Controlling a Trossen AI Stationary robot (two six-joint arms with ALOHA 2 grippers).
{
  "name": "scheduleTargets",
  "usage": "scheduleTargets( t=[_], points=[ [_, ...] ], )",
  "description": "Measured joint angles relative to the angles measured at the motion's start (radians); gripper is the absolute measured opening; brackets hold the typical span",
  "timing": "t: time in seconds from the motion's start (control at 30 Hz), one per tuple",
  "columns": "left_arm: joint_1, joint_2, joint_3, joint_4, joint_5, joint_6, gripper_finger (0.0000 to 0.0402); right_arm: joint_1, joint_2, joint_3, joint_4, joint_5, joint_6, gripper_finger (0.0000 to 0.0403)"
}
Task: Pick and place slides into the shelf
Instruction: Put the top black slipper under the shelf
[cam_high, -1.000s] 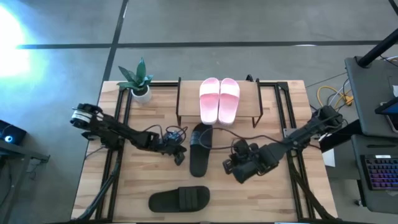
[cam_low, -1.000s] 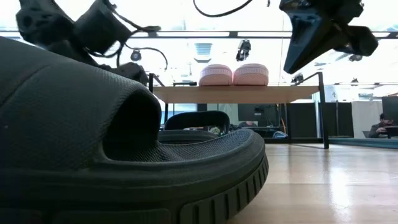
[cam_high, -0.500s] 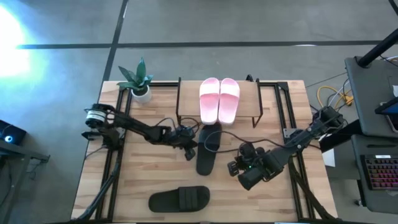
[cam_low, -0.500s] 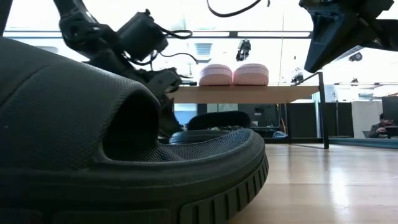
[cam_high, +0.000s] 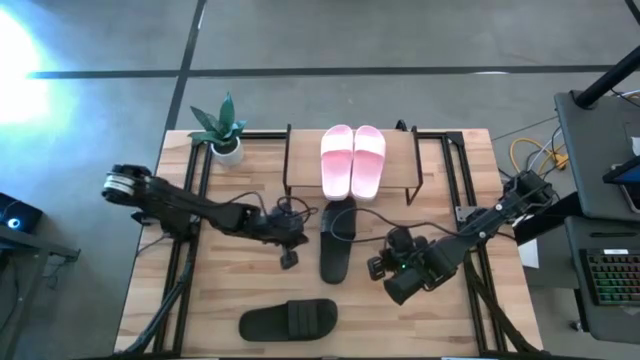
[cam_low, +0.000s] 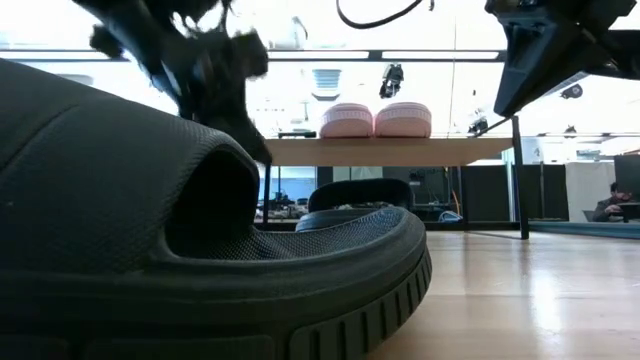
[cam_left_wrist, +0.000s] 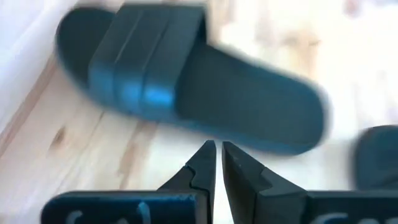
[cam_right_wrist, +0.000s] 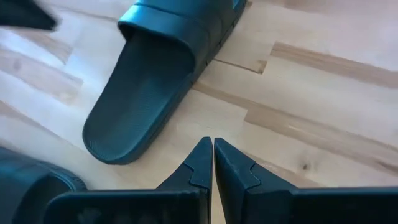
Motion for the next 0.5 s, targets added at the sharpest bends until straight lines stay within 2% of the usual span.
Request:
scheduleTargets(
  t=[0.13,0.3,0.33,0.5],
  points=[
    [-0.007,-0.041,0.022,0.007,0.078,0.007,0.0013,0.032,-0.003,0.005,0.003,0.0,0.072,0.0009],
    [-0.016,-0.033,0.039,0.034,0.336,0.006,0.0013,0.101,-0.007,0.011,0.017,-0.002,0.126,0.0008],
    [-0.028,-0.03,0.04,0.029,0.359,0.005,0.0013,0.113,-0.007,0.01,0.017,0.0,0.137,0.0009],
    [-0.105,-0.001,0.054,0.02,0.332,0.002,0.0013,0.148,-0.005,-0.004,0.017,0.0,0.158,0.0008]
  ],
)
